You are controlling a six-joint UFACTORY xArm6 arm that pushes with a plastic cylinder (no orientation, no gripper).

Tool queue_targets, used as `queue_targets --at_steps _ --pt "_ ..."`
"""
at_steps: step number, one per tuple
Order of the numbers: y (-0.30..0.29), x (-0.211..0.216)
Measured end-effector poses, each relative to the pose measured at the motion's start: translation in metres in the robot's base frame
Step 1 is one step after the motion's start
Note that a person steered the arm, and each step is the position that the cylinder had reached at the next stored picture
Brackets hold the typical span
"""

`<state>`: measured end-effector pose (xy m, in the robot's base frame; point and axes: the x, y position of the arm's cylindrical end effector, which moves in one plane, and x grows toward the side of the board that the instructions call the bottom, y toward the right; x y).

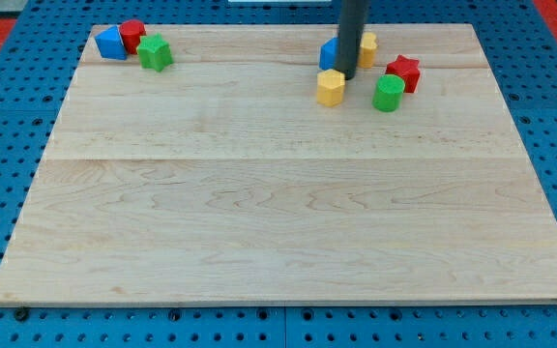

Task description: Push the yellow hexagon closer to the blue cube

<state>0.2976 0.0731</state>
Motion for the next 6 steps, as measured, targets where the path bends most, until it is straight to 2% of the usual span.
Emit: queue_targets --at_steps 1,2,3,5,6 --pt "0.036 0.012" --pt "0.026 0.060" --pt "-0.024 0.067" --pt "0.041 0.008" --pt "0.044 0.008"
